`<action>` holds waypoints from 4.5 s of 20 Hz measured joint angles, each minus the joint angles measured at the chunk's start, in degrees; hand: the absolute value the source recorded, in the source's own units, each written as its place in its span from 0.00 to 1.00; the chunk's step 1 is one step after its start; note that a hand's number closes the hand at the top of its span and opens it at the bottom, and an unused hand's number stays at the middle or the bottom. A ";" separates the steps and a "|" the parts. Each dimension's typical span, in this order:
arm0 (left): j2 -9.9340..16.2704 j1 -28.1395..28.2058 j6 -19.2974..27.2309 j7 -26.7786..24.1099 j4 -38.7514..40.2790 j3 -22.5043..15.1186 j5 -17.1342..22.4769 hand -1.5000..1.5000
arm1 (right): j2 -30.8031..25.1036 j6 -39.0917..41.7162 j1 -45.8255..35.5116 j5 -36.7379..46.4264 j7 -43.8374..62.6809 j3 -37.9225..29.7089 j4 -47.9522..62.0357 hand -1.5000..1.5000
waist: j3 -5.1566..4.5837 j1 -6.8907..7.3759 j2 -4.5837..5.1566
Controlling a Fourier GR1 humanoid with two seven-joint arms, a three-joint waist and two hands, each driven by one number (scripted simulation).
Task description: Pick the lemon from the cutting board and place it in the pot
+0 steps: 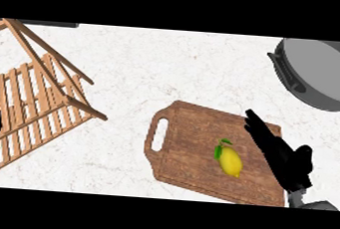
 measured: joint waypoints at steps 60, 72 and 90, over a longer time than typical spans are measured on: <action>-11.41 -9.05 -2.28 8.39 -3.07 -8.98 0.47 0.50 | -21.47 36.40 -20.09 40.41 -3.28 9.67 -21.11 0.00 | 0.16 0.77 -1.24; -11.69 -8.99 -2.60 10.13 -3.78 -8.60 0.15 0.50 | -15.25 34.73 -16.93 46.73 2.02 12.99 -21.01 0.00 | -0.04 0.86 -1.16; -12.87 -9.28 -1.85 10.96 -3.87 -8.20 -1.48 0.50 | -9.21 31.93 -19.27 61.42 3.42 20.58 -8.82 0.00 | -0.04 1.34 -1.05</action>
